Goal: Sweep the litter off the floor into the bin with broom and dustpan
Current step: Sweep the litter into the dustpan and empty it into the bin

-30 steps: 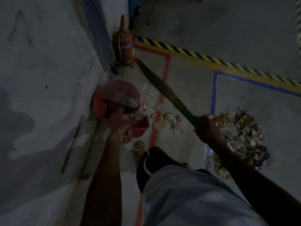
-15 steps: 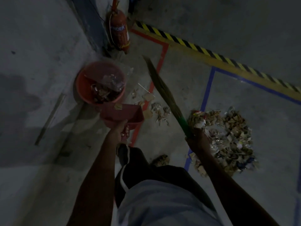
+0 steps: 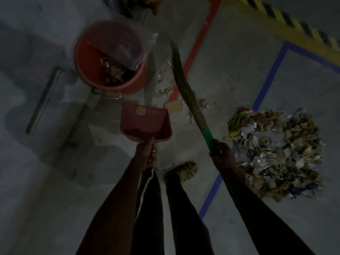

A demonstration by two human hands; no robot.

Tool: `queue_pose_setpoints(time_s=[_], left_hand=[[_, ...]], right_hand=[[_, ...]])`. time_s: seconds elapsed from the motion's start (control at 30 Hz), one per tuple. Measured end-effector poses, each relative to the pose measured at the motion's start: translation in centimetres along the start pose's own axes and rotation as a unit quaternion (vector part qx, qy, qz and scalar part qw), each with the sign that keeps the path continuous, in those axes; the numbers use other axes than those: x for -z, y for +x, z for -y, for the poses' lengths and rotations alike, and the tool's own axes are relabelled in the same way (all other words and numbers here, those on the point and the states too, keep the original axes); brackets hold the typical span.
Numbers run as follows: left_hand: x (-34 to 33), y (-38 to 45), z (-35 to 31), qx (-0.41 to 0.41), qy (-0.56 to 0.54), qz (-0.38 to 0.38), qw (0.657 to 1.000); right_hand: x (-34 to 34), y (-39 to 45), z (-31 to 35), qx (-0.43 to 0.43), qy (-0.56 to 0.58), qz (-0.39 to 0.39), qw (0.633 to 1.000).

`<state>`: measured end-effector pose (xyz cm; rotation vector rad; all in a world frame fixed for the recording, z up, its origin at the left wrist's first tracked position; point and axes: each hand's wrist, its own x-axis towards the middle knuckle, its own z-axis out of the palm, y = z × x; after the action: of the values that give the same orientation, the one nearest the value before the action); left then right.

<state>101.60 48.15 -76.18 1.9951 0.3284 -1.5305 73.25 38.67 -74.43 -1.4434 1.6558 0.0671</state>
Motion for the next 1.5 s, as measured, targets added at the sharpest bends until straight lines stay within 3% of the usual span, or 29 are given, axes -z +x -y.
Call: queue_pose_setpoints(time_s=[0.27, 0.53, 0.63, 0.77, 0.93, 1.1, 1.23, 1.33, 1.5], left_hand=[[-0.8, 12.5, 4.4, 0.036, -0.007, -0.021, 0.999], [1.1, 21.2, 6.9, 0.03, 0.105, -0.046, 0.993], [2.1, 22.8, 8.2, 0.049, 0.103, -0.06, 0.992], [2.8, 23.7, 9.3, 0.068, 0.148, -0.074, 0.984], [3.5, 24.1, 9.9, 0.057, 0.143, -0.08, 0.985], [4.2, 23.6, 10.9, 0.08, 0.118, -0.088, 0.986], [4.9, 22.7, 12.6, 0.092, 0.078, -0.091, 0.989], [5.6, 22.3, 13.8, 0.092, 0.053, -0.097, 0.99], [5.6, 21.1, 14.6, 0.075, 0.04, -0.093, 0.992]], right_hand=[[-12.2, 11.1, -5.1, 0.048, -0.023, 0.046, 0.998], [-20.4, 16.5, -9.0, 0.064, -0.026, 0.096, 0.993], [-21.6, 17.5, -9.4, 0.058, -0.057, 0.106, 0.991], [-21.3, 17.8, -9.7, 0.018, -0.106, 0.055, 0.993], [-20.8, 15.9, -11.0, 0.138, -0.126, -0.001, 0.982], [-21.6, 14.9, -11.1, 0.203, -0.135, 0.065, 0.968], [-22.7, 15.2, -11.1, 0.115, -0.172, 0.119, 0.971], [-22.0, 15.0, -11.4, 0.005, -0.153, 0.088, 0.984], [-19.8, 13.7, -13.6, 0.017, -0.174, 0.0, 0.985]])
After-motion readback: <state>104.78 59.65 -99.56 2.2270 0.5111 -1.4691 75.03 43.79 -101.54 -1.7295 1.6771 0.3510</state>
